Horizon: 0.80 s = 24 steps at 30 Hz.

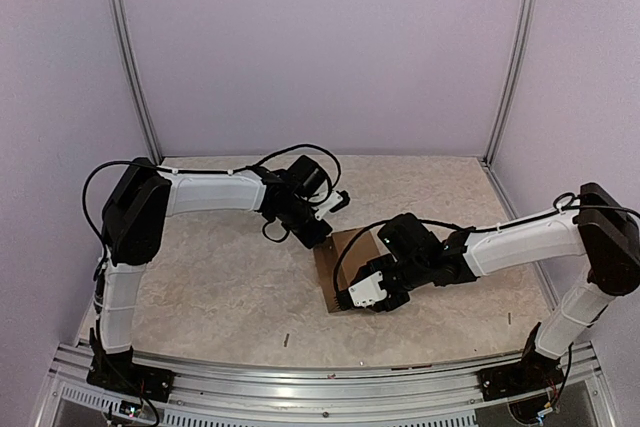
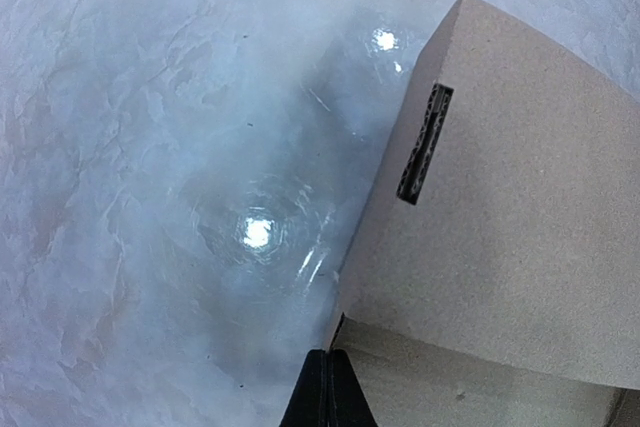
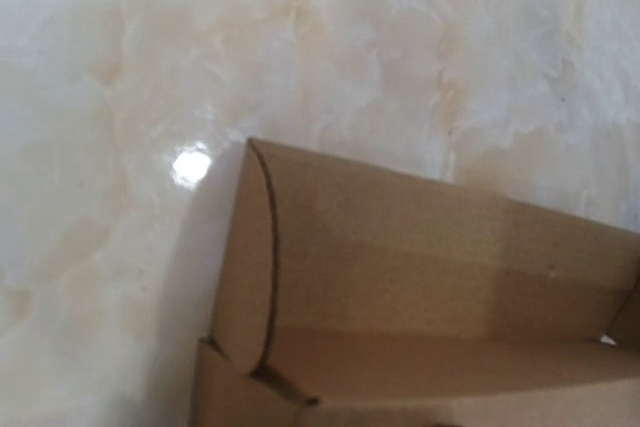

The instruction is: Fold the paper box

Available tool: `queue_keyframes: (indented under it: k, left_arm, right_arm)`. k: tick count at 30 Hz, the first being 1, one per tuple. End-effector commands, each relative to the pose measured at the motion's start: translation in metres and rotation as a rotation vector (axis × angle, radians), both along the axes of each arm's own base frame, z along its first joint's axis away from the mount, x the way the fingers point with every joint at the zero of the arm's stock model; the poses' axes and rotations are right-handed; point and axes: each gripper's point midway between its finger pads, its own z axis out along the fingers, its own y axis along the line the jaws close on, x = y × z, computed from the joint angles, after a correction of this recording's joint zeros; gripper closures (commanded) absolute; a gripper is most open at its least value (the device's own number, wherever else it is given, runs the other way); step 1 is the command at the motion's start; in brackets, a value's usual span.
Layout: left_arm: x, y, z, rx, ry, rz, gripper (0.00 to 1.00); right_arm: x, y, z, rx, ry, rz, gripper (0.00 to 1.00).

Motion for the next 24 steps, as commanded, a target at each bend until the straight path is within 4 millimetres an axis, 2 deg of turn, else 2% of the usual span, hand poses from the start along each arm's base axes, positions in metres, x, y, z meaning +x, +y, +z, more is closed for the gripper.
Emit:
queue_keyframes:
  k: [1, 4, 11, 12, 13, 15, 16, 18, 19, 22, 23, 24]
  left_arm:
    - [-0.021, -0.001, -0.013, 0.011, 0.074, -0.035, 1.00]
    - [-0.018, 0.003, -0.001, 0.005, 0.034, -0.023, 1.00]
    - [-0.013, 0.029, 0.029, 0.038, -0.075, 0.058, 0.86]
    - [-0.017, 0.031, 0.043, 0.013, -0.099, 0.067, 0.83]
    - [-0.026, 0.036, 0.039, 0.012, -0.102, 0.071, 0.81]
    - [-0.046, 0.037, 0.047, -0.039, -0.142, 0.068, 0.76]
    - [-0.060, 0.033, 0.061, -0.098, -0.179, 0.053, 0.73]
    - [-0.097, 0.022, 0.063, -0.186, -0.244, -0.004, 0.67]
    - [-0.116, 0.016, 0.074, -0.257, -0.298, -0.027, 0.66]
    - [-0.165, 0.001, 0.083, -0.449, -0.396, -0.083, 0.63]
    - [-0.177, -0.007, 0.099, -0.553, -0.459, -0.097, 0.61]
    - [-0.187, -0.009, 0.099, -0.586, -0.493, -0.113, 0.59]
  right_arm:
    - [-0.031, -0.044, -0.051, -0.214, 0.162, -0.046, 0.51]
    - [-0.026, -0.037, -0.036, -0.174, 0.151, -0.064, 0.51]
    - [-0.022, -0.032, -0.019, -0.136, 0.144, -0.088, 0.49]
    - [-0.022, -0.032, -0.018, -0.132, 0.146, -0.089, 0.49]
    - [-0.022, -0.031, -0.017, -0.127, 0.146, -0.091, 0.49]
    - [-0.021, -0.029, -0.016, -0.121, 0.148, -0.092, 0.48]
    - [-0.021, -0.029, -0.016, -0.119, 0.148, -0.091, 0.48]
    - [-0.020, -0.027, -0.015, -0.113, 0.148, -0.091, 0.48]
    - [-0.020, -0.027, -0.015, -0.111, 0.151, -0.091, 0.48]
    - [-0.020, -0.024, -0.014, -0.101, 0.163, -0.088, 0.47]
    - [-0.020, -0.024, -0.013, -0.097, 0.167, -0.090, 0.47]
    - [-0.019, -0.023, -0.013, -0.094, 0.170, -0.092, 0.47]
